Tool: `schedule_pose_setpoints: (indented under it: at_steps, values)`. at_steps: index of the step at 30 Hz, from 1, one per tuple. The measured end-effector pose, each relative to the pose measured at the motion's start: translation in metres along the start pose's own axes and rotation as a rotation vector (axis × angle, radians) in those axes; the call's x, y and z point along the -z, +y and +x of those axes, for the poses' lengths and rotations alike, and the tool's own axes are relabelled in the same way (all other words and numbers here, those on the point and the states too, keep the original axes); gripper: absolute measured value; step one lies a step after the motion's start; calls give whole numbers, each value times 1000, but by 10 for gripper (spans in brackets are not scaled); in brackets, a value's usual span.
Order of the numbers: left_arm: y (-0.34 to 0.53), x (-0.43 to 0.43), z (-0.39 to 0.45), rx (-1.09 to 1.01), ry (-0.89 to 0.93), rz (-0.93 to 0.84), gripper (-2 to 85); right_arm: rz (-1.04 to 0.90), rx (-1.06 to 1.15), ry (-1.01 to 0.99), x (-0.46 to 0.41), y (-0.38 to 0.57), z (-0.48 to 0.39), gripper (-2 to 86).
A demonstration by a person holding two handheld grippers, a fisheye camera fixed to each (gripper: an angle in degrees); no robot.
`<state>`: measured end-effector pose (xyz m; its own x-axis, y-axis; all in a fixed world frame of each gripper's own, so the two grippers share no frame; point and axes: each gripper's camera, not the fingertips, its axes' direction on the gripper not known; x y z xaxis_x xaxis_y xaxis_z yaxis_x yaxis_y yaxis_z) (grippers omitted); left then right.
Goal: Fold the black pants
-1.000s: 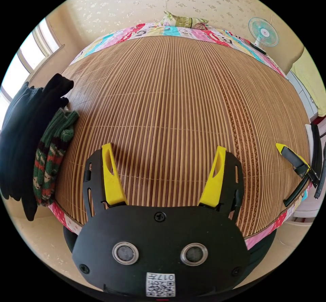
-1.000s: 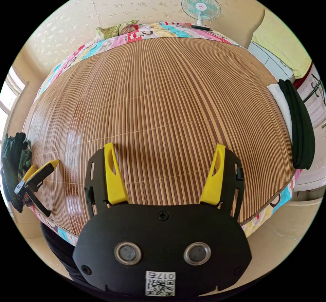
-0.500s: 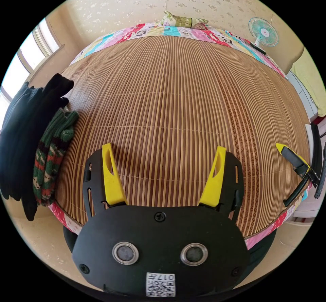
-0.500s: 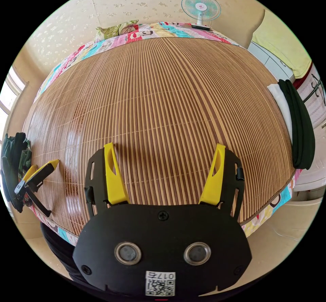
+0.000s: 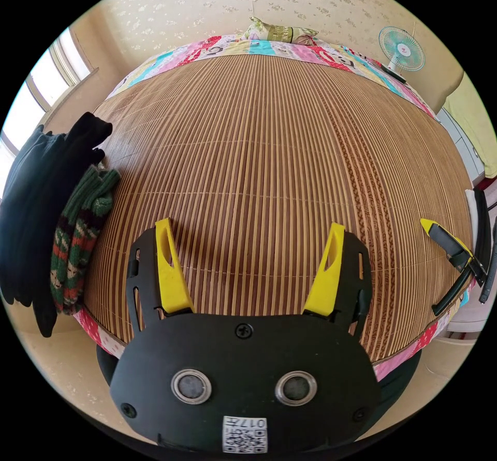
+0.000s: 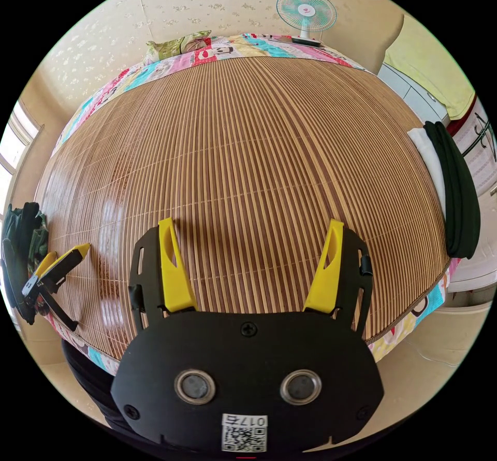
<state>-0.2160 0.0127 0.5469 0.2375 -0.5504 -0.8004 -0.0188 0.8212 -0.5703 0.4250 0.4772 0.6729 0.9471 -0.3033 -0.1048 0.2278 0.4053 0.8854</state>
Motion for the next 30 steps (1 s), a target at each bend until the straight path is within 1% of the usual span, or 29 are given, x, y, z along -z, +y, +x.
schedule_pose_setpoints:
  at_steps: [30]
  values:
    - [-2, 11, -13, 0, -1, 0, 383, 0, -4, 2, 26, -10, 17, 373]
